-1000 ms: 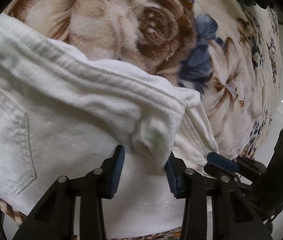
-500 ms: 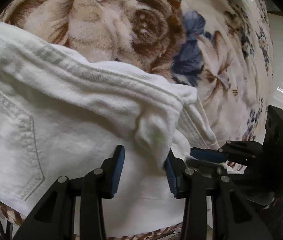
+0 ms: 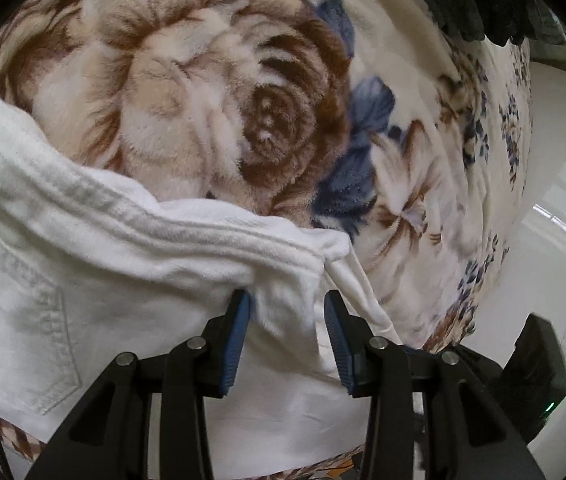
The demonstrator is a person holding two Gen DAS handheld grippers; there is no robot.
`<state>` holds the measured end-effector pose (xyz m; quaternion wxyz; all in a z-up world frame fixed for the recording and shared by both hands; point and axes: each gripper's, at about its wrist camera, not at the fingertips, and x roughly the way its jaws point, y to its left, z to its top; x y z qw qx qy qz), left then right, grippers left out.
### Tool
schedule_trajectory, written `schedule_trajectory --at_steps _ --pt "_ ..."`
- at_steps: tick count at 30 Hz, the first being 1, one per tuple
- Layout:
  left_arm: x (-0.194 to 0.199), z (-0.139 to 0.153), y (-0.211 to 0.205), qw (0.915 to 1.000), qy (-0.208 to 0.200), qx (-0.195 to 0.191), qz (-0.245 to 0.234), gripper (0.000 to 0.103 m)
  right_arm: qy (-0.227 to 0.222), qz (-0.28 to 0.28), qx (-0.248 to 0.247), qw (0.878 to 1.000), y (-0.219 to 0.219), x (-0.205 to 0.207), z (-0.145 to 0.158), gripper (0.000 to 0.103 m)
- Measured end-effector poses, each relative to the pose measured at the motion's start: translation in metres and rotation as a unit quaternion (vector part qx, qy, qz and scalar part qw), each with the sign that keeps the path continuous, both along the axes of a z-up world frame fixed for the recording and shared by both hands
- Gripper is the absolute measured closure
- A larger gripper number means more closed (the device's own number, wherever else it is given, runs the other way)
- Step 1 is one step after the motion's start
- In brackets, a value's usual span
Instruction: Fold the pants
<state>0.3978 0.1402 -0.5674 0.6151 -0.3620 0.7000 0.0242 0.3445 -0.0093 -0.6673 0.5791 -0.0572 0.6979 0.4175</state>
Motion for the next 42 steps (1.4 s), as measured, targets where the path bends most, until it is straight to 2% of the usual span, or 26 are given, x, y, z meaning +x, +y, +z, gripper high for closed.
schedule_trajectory --at_steps 2,5,6,7,8,9,12,13,15,18,20,23,24,26,28,29,31,32,34,36,39,41,42 --pt "-0.004 0.005 -0.002 1.0 -0.002 -0.006 -0.007 0.067 -0.021 0.032 -0.014 0.999 0.004 -0.012 -0.001 0.042" --pt "-0.008 0.016 -0.013 0.999 -0.006 0.013 -0.043 0.066 -0.045 0.065 -0.027 0.997 0.011 -0.028 -0.003 0.042" --pt "-0.008 0.014 -0.015 0.999 -0.001 0.005 -0.044 0.064 -0.05 0.072 -0.033 0.996 0.013 -0.033 -0.006 0.048" --pt "-0.009 0.007 -0.019 0.999 0.013 -0.008 -0.041 0.064 -0.058 0.075 -0.043 0.995 0.013 -0.038 -0.011 0.075" --pt "-0.009 0.003 -0.02 0.9991 0.021 -0.015 -0.034 0.064 -0.059 0.062 -0.052 0.995 0.011 -0.039 -0.016 0.091" --pt "-0.009 -0.005 -0.022 0.9987 0.032 -0.029 -0.026 0.064 -0.052 0.036 -0.045 0.997 0.005 -0.035 -0.018 0.097" --pt "-0.004 -0.031 -0.029 0.9954 0.07 -0.065 -0.001 0.064 -0.028 -0.068 -0.004 0.997 -0.027 -0.016 -0.02 0.1" --pt "-0.002 -0.04 -0.029 0.9937 0.082 -0.075 0.016 0.064 -0.01 -0.099 0.01 0.995 -0.037 -0.01 -0.021 0.1" --pt "0.001 -0.041 -0.027 0.9934 0.079 -0.077 0.033 0.065 -0.01 -0.123 0.015 0.992 -0.045 -0.007 -0.022 0.1" --pt "0.007 -0.034 -0.028 0.9949 0.07 -0.063 0.035 0.066 0.022 -0.165 0.023 0.986 -0.054 0.001 -0.029 0.1" --pt "0.012 -0.032 -0.027 0.9946 0.071 -0.066 0.037 0.066 0.058 -0.212 0.035 0.975 -0.065 0.009 -0.035 0.1" --pt "0.021 -0.034 -0.024 0.9929 0.081 -0.069 0.054 0.065 0.085 -0.258 0.034 0.962 -0.075 0.016 -0.047 0.1" --pt "0.024 -0.037 -0.024 0.9921 0.088 -0.069 0.056 0.059 0.107 -0.266 0.026 0.958 -0.081 0.019 -0.058 0.1" --pt "0.028 -0.043 -0.023 0.9886 0.113 -0.081 0.057 0.057 0.154 -0.279 0.009 0.948 -0.085 0.022 -0.074 0.1" --pt "0.027 -0.035 -0.018 0.9858 0.112 -0.103 0.072 0.054 0.166 -0.304 0.02 0.938 -0.096 0.025 -0.068 0.089" --pt "0.026 -0.03 -0.016 0.9856 0.109 -0.109 0.069 0.054 0.153 -0.312 0.01 0.938 -0.101 0.026 -0.062 0.081" --pt "0.023 -0.019 -0.013 0.9865 0.098 -0.116 0.06 0.051 0.097 -0.329 -0.019 0.939 -0.119 0.026 -0.038 0.047" --pt "0.022 -0.015 -0.013 0.9873 0.095 -0.115 0.054 0.051 0.07 -0.341 -0.029 0.937 -0.128 0.024 -0.025 0.044" --pt "0.024 -0.012 -0.017 0.9907 0.086 -0.1 0.034 0.051 0.03 -0.356 -0.023 0.934 -0.139 0.016 0.002 0.044" --pt "0.026 -0.013 -0.023 0.9919 0.081 -0.092 0.033 0.051 0.031 -0.364 0.0 0.931 -0.145 0.007 0.016 0.044" --pt "0.033 -0.016 -0.03 0.9937 0.074 -0.08 0.025 0.05 0.105 -0.361 0.051 0.925 -0.14 -0.01 0.006 0.047" --pt "0.038 -0.022 -0.031 0.9942 0.07 -0.078 0.025 0.05 0.141 -0.367 0.046 0.918 -0.133 -0.016 -0.019 0.056" --pt "0.04 -0.025 -0.029 0.994 0.073 -0.078 0.025 0.05 0.161 -0.382 0.049 0.909 -0.132 -0.018 -0.035 0.065"
